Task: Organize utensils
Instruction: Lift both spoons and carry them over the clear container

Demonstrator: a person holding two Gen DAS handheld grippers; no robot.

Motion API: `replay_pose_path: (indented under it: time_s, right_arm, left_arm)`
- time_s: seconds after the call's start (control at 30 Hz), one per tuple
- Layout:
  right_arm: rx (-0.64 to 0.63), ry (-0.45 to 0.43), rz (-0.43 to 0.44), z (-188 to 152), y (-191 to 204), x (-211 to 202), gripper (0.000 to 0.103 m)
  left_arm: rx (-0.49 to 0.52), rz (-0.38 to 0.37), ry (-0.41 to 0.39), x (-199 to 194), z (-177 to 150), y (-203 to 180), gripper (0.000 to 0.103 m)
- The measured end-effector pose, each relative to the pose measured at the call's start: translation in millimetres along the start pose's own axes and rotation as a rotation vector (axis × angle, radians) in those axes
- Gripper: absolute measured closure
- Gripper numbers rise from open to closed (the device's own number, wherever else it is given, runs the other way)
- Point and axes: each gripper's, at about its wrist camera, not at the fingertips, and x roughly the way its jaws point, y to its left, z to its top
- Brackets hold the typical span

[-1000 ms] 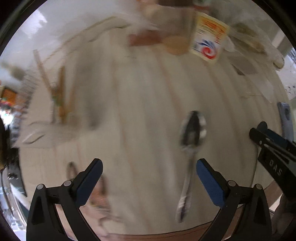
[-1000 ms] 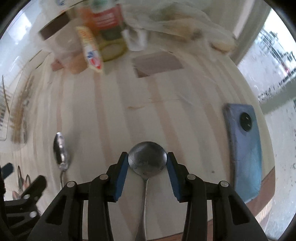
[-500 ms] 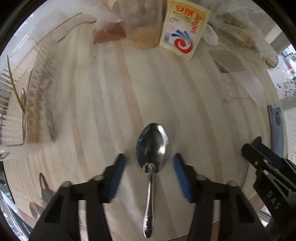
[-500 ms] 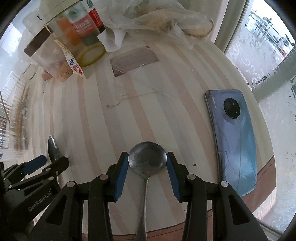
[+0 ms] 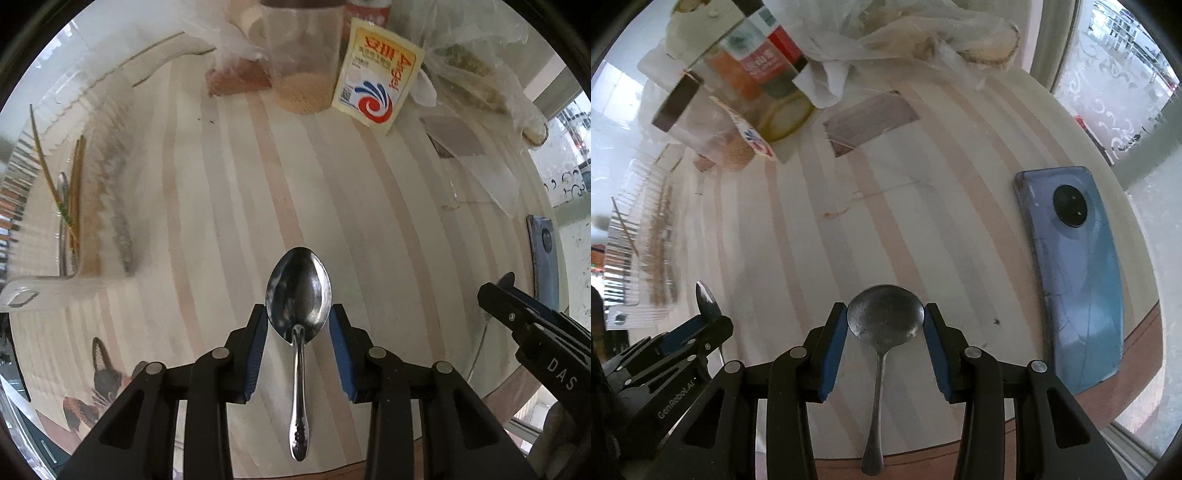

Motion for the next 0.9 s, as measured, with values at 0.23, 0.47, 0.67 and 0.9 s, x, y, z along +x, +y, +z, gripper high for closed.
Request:
replay_pose_path:
  time_s: [0.23, 0.47, 0.67, 0.9]
  right_arm:
    - [-0.039, -0.023, 0.021, -4, 15, -11, 0.059]
    - [-0.102, -0.052, 0.019, 1, 34, -27, 0.059]
    - [-0.143, -0.074, 0.031, 4, 49, -44, 0.059]
    - [-0.187, -0.111, 0.064, 11, 72, -68, 0.059]
  left_arm:
    - [-0.025, 0.000, -0.033, -17, 0, 3, 0.072]
    - [-0.035, 0.003, -0.083, -47, -3, 10, 0.072]
    - [-0.049, -0.003, -0.147, -78, 2, 16, 0.073]
    - [-0.086, -0.005, -0.231, -116, 12, 37, 0.073]
